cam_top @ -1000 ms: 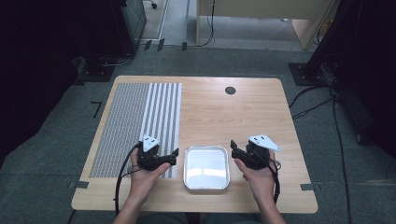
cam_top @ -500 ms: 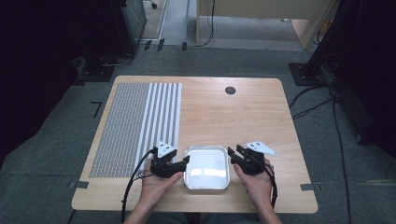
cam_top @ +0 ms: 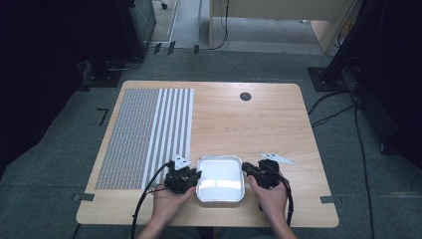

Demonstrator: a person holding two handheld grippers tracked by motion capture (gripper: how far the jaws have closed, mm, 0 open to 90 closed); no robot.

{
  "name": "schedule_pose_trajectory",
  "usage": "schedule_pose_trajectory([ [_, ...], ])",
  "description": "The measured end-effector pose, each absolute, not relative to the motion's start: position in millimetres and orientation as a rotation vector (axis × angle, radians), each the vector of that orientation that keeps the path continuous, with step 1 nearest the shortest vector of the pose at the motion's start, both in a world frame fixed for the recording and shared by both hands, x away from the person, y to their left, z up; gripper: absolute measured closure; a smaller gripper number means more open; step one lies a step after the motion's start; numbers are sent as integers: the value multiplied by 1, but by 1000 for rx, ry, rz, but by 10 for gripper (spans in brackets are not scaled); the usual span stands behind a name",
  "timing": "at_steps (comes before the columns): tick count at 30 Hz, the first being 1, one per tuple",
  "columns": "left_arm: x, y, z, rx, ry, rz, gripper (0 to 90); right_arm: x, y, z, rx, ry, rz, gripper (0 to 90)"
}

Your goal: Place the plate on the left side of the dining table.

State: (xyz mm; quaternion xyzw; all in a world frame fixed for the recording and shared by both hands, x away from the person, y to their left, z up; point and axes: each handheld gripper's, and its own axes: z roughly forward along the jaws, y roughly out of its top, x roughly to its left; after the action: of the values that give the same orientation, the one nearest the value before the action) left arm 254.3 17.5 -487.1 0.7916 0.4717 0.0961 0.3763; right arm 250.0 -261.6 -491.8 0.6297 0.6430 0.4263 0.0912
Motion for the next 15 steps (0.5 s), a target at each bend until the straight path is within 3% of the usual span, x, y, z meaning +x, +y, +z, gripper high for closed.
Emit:
schedule_pose_trajectory([
  [15,254,16,-488,2050,1197,276,755,252,-266,-498,1991,1897,1341,877],
])
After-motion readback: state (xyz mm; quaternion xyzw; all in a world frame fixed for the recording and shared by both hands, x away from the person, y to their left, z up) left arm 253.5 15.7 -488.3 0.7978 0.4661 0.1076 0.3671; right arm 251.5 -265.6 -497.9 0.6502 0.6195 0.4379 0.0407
